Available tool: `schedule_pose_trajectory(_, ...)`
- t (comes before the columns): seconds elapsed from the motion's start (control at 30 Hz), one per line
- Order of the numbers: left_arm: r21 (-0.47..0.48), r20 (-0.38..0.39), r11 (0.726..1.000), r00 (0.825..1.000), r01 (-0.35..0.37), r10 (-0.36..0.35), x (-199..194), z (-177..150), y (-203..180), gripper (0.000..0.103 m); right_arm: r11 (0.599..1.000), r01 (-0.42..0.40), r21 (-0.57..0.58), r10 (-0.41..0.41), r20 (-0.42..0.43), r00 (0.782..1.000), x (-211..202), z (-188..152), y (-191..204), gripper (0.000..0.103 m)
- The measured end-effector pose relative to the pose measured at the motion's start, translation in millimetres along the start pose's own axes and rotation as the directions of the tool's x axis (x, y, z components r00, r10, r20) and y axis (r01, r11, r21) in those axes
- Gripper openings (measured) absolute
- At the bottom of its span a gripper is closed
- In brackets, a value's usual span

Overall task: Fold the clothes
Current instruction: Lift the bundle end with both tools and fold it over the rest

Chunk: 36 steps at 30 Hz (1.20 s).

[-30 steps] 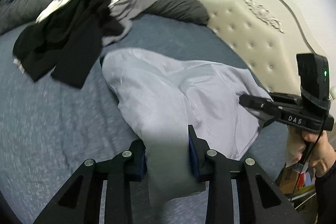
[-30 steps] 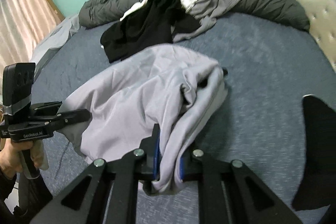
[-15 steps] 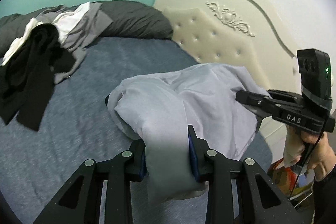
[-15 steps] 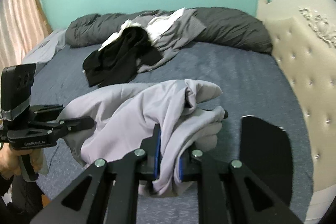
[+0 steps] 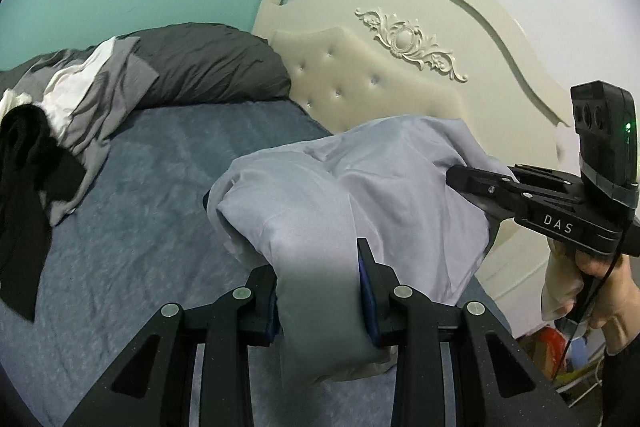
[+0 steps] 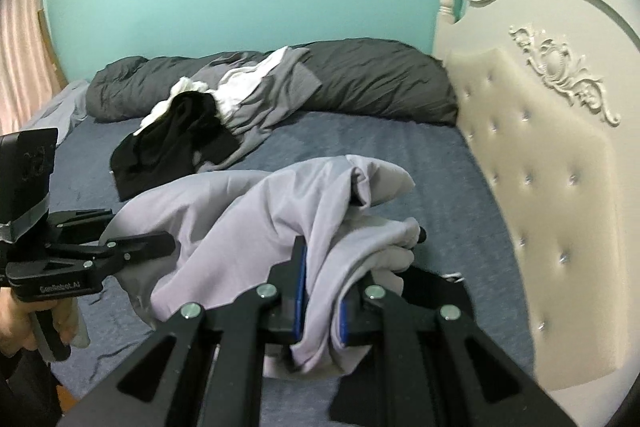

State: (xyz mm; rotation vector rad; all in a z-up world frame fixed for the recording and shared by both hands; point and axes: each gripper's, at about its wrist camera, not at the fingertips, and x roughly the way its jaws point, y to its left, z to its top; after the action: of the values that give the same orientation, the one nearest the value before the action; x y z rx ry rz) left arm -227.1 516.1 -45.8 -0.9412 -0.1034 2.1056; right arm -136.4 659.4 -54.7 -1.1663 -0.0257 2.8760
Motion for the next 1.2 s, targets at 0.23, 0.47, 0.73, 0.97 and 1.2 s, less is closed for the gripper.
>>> schedule_pose_trajectory(0.23, -0.033, 0.047, 0.998, 0.998, 0.044, -0.043, 65.3, 27.9, -22.4, 0.034, 0.998, 0.069, -0.013, -0.069, 0.031, 0.997, 14.2, 15.8, -65.7, 0.011)
schedule_pose_trajectory(0.47, -0.076, -0.058, 0.994, 0.995, 0.075, -0.079, 152.4, -32.8, -53.9, 0.034, 0.988, 0.153, -0.014, -0.153, -0.004, 0.988, 39.0, -18.9, -126.6, 0.011)
schedule_pose_trajectory(0.73, -0.123, -0.156, 0.983, 0.975, 0.140, -0.158, 178.9, -115.3, -66.7, 0.034, 0.983, 0.145, 0.109, -0.125, -0.174, 0.977, 58.6, -131.6, -183.6, 0.012)
schedule_pose_trajectory(0.97, -0.148, -0.183, 0.976, 0.965, 0.162, -0.188, 168.4, -137.9, -64.2, 0.035, 0.973, 0.109, 0.203, -0.069, -0.194, 0.979, 46.0, -160.6, -189.9, 0.012)
schedule_pose_trajectory(1.2, -0.153, -0.274, 0.972, 0.938, 0.176, -0.213, 171.7, -156.2, -66.2, 0.048, 0.971, 0.091, 0.219, -0.034, -0.253, 0.967, 44.9, -175.6, -190.5, 0.014)
